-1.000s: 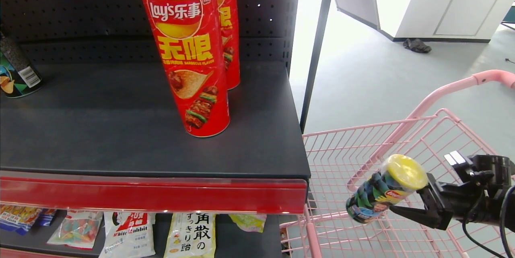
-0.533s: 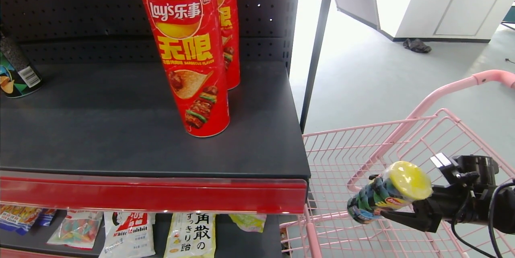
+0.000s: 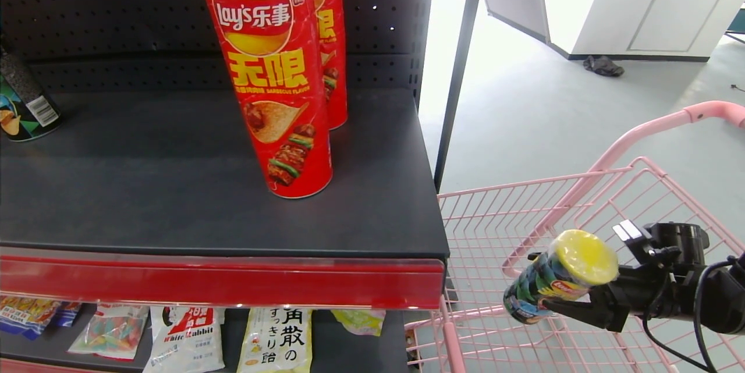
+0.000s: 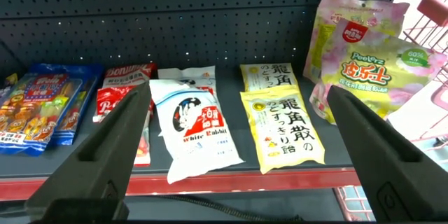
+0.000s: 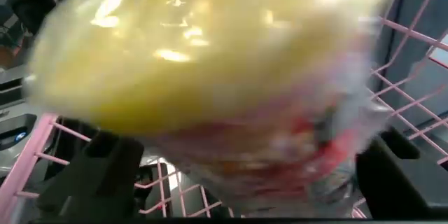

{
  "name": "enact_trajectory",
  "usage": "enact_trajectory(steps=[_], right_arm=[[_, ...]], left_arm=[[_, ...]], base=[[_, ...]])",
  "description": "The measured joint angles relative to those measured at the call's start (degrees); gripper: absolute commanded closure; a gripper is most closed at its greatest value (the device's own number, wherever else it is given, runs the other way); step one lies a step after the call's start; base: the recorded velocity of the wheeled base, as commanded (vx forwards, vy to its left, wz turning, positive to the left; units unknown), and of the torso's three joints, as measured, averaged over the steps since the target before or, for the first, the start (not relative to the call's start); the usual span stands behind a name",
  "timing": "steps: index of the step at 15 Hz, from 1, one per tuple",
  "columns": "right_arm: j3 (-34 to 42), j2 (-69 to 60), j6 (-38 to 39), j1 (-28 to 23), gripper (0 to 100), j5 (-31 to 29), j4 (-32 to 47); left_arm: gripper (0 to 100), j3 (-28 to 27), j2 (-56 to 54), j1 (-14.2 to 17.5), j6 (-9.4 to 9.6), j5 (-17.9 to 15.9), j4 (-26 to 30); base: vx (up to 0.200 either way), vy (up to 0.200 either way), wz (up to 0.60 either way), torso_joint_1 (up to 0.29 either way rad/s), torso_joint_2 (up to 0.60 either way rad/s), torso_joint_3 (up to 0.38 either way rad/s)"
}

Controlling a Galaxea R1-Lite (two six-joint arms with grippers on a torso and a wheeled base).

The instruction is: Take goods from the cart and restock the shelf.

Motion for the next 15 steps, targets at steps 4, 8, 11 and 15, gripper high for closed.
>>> enact_trajectory(steps=[4, 8, 11, 15], right_arm=[[0.1, 0.2, 0.5, 0.3, 100, -0.2, 0.0], [0.0, -3.0, 0.3, 0.1, 100, -0.2, 0.1], [-0.1, -10.4, 2.7, -0.6, 100, -0.4, 0.4], [0.5, -24.3, 14.0, -2.1, 100, -0.7, 0.5]], left_arm=[[0, 0.0, 0.0, 0.0, 0.00, 0.0, 0.0], [0, 0.0, 0.0, 0.0, 0.00, 0.0, 0.0], [0, 0.0, 0.0, 0.0, 0.00, 0.0, 0.0], [0, 0.0, 0.0, 0.0, 0.00, 0.0, 0.0]], base=[[0.000, 0.000, 0.00, 0.000, 0.00, 0.000], [0.000, 0.000, 0.00, 0.000, 0.00, 0.000], [0.000, 0.000, 0.00, 0.000, 0.00, 0.000], [0.000, 0.000, 0.00, 0.000, 0.00, 0.000]])
